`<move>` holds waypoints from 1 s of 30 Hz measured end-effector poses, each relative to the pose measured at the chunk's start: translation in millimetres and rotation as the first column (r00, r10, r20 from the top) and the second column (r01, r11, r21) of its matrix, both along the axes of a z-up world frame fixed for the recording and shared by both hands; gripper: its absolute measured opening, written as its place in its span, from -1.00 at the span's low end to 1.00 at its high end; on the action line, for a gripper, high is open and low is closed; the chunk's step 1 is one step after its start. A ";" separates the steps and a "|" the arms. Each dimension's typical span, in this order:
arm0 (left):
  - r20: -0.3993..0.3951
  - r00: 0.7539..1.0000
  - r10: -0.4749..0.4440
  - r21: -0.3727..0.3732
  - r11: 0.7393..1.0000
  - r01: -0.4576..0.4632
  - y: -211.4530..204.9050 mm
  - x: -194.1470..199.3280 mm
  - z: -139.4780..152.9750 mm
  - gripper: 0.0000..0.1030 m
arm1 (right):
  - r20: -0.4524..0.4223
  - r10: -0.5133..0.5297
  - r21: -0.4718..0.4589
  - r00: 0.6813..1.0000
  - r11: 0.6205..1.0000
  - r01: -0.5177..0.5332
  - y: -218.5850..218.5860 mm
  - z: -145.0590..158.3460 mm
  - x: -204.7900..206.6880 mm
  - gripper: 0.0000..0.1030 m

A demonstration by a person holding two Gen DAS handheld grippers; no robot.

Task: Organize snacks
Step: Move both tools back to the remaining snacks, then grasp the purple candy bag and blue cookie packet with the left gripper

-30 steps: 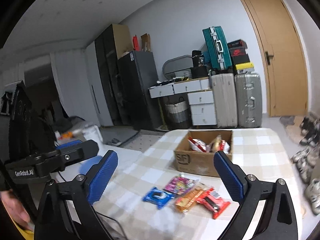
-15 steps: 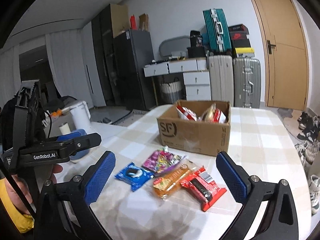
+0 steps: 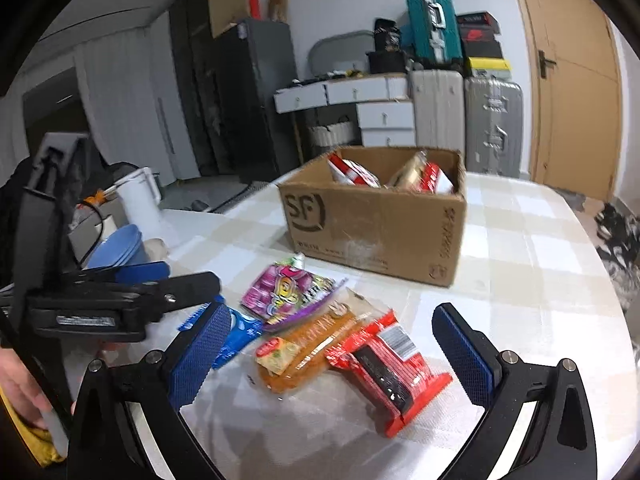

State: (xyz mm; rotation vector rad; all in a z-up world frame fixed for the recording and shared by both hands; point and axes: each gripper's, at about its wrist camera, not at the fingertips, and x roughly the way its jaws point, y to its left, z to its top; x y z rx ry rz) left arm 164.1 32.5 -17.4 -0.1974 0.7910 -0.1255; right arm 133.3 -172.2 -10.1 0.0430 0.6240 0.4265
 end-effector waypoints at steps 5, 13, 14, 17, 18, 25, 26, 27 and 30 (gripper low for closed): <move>-0.016 1.000 0.017 0.003 1.000 -0.017 -1.2 -0.6 -4.7 0.99 | -0.035 -0.027 0.035 0.999 0.999 0.028 -7.7 -6.5 -1.6 0.99; -0.043 0.997 0.059 -0.006 0.998 -0.059 17.5 -8.4 -13.1 0.99 | -0.059 -0.046 0.012 0.997 0.999 0.047 -1.7 -3.6 -4.5 0.99; -0.049 0.997 0.066 -0.010 0.998 -0.066 21.1 -8.7 -13.9 0.99 | -0.063 -0.045 0.010 0.997 0.999 0.046 -0.2 -3.5 -4.7 0.99; -0.064 0.994 0.089 -0.018 0.996 -0.091 30.3 -6.3 -15.7 0.99 | -0.072 -0.040 0.002 0.997 0.999 0.040 3.1 -3.7 -5.3 0.99; -0.064 0.993 0.096 -0.024 0.995 -0.098 33.0 -5.3 -15.4 0.99 | -0.071 -0.041 -0.003 0.997 0.999 0.041 3.6 -3.6 -5.0 0.99; -0.076 0.997 -0.027 0.043 0.999 0.030 9.9 32.9 -10.2 0.99 | -0.116 -0.068 0.002 0.991 0.998 0.068 -4.0 -8.7 2.6 0.99; -0.083 0.996 -0.043 0.054 0.997 0.047 4.5 39.3 -12.1 0.99 | -0.126 -0.068 0.010 0.990 0.997 0.070 -5.9 -9.9 4.0 0.99; -0.092 0.994 -0.059 0.065 0.996 0.065 -1.2 47.1 -14.5 0.99 | -0.133 -0.069 0.018 0.989 0.997 0.072 -7.9 -10.9 5.0 0.99; -0.131 0.986 -0.101 0.107 0.988 0.116 -18.1 70.7 -24.0 0.99 | -0.146 -0.067 0.029 0.987 0.997 0.072 -12.6 -12.8 6.8 0.99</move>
